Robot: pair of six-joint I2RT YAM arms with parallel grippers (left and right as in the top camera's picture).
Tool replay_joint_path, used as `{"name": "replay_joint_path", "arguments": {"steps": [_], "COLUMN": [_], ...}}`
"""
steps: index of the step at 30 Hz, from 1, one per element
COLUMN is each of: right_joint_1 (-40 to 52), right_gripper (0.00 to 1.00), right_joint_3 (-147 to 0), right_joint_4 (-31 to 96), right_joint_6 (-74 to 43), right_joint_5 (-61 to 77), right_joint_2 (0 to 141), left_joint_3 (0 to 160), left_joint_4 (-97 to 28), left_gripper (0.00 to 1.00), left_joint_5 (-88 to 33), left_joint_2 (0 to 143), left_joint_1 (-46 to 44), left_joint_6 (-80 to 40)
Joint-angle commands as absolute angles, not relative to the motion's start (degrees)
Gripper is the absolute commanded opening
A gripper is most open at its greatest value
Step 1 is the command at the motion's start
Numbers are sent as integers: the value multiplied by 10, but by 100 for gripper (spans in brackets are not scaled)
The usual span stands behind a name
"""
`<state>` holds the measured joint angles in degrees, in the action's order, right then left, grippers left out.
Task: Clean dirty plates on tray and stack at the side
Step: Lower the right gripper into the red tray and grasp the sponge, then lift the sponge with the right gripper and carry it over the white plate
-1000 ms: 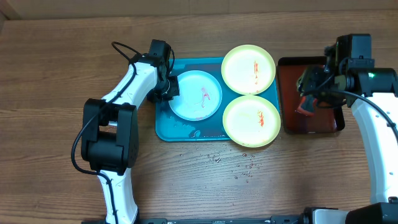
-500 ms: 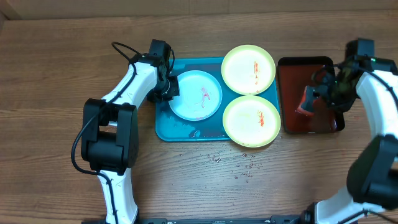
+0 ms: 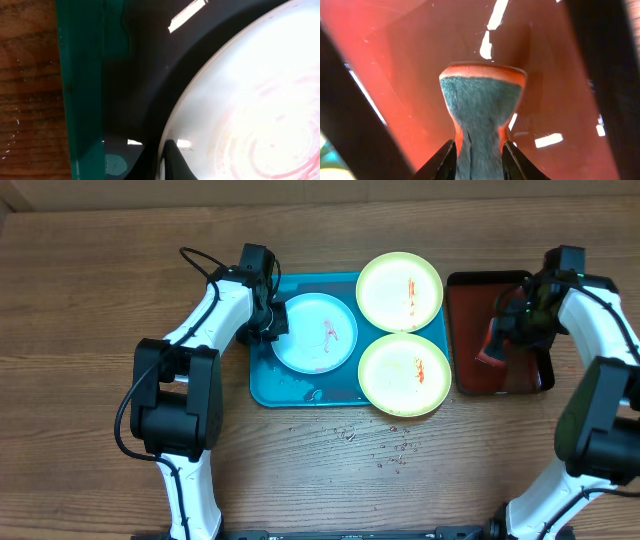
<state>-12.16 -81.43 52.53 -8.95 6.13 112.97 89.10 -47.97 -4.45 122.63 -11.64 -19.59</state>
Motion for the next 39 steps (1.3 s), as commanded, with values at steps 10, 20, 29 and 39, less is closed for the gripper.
{"name": "replay_joint_path", "arguments": {"steps": [10,20,29,39], "right_joint_1": [-101,-100,-100,-5], "right_gripper": [20,4,4,4], "right_joint_3": [-814,-779,-914,-1051], "right_joint_4": [500,481,612,689], "right_joint_6": [-94,-91,-13,27], "right_joint_5": [25,20,108,215], "right_joint_2": [1180,1192,1163,1141], "left_joint_3": [872,872,873,880], "left_joint_4": [-471,-461,-458,-466], "left_gripper": [4,4,4,5], "left_joint_5": [-25,-14,-11,-97], "left_joint_2": [1244,1244,1244,1244], "left_joint_1": [-120,-120,-119,-95], "left_joint_6": [-208,-208,-163,-141]}}
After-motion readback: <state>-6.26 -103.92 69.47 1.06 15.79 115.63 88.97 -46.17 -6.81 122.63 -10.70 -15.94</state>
